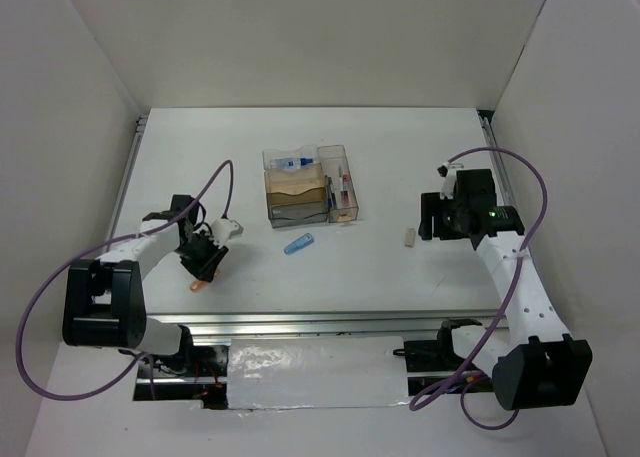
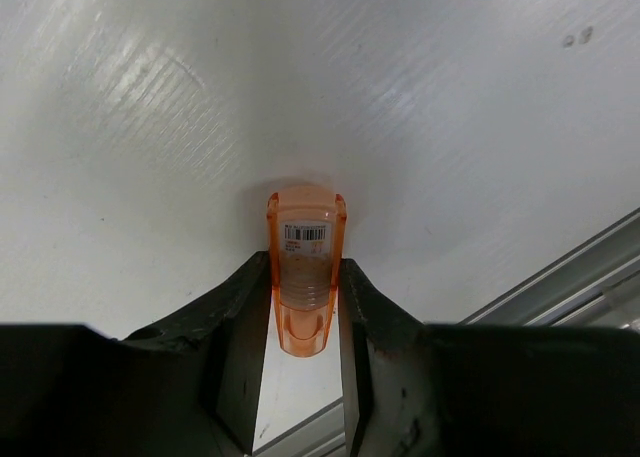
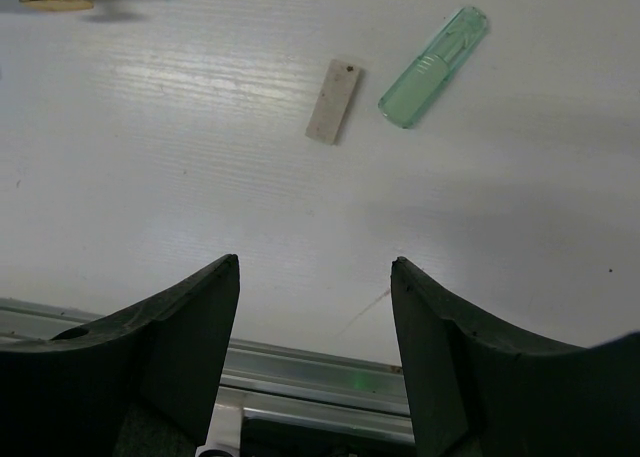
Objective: Sort the stationery into containers
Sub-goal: Grab a piece of stationery with the left arm
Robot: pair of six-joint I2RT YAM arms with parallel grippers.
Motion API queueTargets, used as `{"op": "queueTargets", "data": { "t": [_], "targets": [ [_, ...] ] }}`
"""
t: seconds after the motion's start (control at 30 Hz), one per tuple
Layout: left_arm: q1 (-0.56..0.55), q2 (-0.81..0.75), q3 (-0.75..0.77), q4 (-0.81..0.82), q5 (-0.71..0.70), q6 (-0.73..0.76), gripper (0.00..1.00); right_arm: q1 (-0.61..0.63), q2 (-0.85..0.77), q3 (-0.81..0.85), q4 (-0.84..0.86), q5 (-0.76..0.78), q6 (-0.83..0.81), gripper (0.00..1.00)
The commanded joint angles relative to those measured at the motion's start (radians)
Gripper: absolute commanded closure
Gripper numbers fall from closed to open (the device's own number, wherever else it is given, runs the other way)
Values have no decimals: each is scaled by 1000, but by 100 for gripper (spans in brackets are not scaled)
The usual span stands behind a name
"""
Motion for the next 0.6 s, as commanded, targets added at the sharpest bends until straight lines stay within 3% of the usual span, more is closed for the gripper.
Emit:
{"op": "queueTargets", "data": {
  "t": [0.0, 0.3, 0.57],
  "targets": [
    [-24, -43, 3, -8, 43, -14, 87, -10, -19, -12, 34, -17, 10, 31],
    [-68, -79, 42, 21, 77, -58, 94, -8, 21, 21, 20, -40, 11, 31],
    [-157, -52, 283, 57, 85, -153, 100, -10, 47, 27, 28, -60, 14, 31]
  ]
}}
